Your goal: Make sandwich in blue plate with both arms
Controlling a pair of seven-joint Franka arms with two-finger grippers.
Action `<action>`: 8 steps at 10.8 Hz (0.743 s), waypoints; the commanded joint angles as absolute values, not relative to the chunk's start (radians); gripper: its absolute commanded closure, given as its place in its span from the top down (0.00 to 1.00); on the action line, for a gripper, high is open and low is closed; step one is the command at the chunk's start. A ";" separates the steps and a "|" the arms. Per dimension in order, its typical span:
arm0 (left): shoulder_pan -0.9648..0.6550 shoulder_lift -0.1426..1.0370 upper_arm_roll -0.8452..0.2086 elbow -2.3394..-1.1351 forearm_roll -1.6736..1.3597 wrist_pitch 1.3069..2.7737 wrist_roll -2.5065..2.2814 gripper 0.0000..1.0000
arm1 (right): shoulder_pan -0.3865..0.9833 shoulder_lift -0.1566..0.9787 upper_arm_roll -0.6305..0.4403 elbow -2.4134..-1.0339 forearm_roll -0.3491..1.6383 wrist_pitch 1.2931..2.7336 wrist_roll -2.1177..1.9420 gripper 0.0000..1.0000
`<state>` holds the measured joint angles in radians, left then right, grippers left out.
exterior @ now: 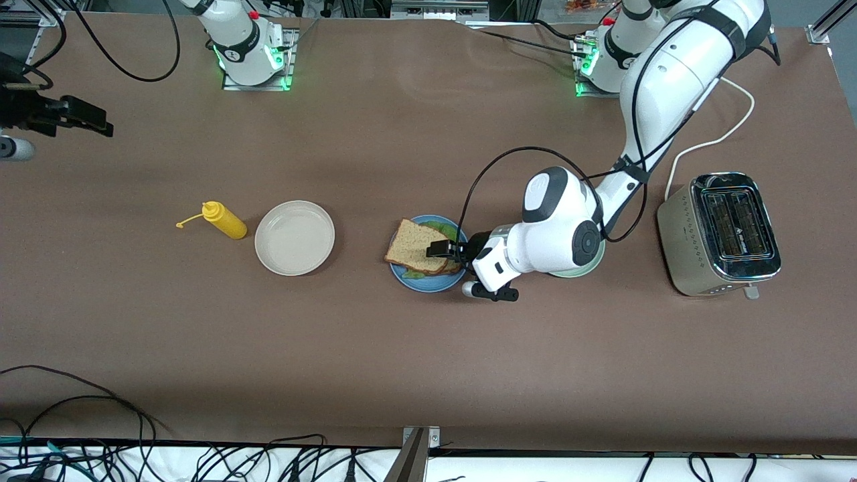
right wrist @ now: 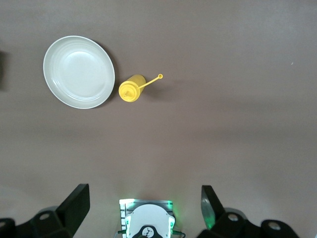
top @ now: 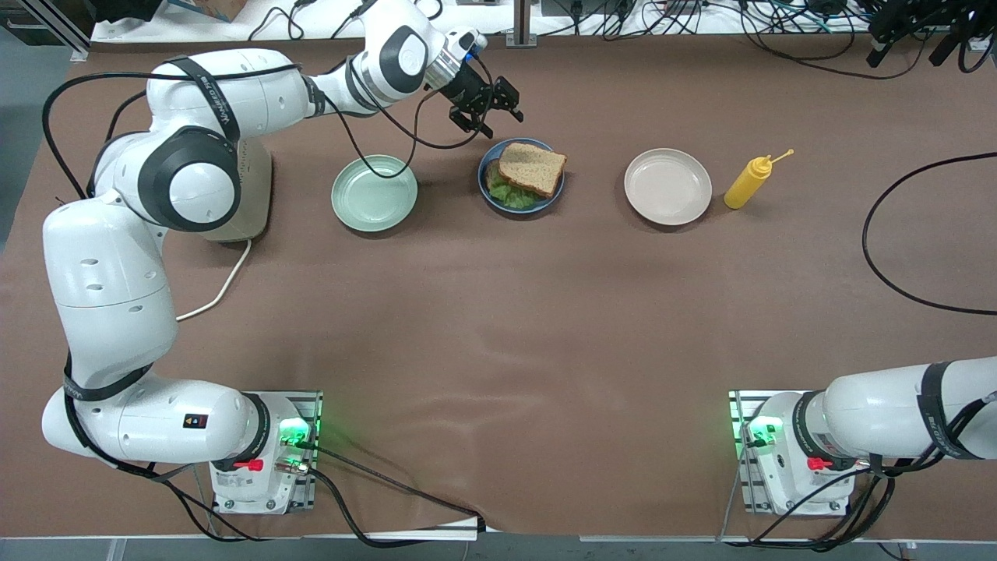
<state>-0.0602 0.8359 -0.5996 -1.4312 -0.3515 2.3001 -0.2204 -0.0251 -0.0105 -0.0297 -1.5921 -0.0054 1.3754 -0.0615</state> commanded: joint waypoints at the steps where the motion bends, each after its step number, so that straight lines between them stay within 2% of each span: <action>1: -0.061 0.705 -0.534 -1.447 -0.333 2.159 -0.225 1.00 | -0.028 0.024 -0.035 -1.531 -0.008 1.333 -0.037 1.00; 6: -0.066 0.496 -0.362 -1.447 -0.312 1.872 -0.259 1.00 | -0.020 0.023 -0.038 -1.537 -0.006 1.351 -0.044 1.00; 8: -0.064 0.428 -0.350 -1.445 -0.157 1.795 -0.256 1.00 | -0.014 0.021 -0.044 -1.537 -0.006 1.351 -0.044 1.00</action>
<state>-0.0553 0.5207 -0.3731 -1.4228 -0.2985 1.8686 -0.2334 -0.0239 0.0116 -0.0348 -1.5658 -0.0053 1.3624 -0.0488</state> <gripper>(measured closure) 0.000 0.000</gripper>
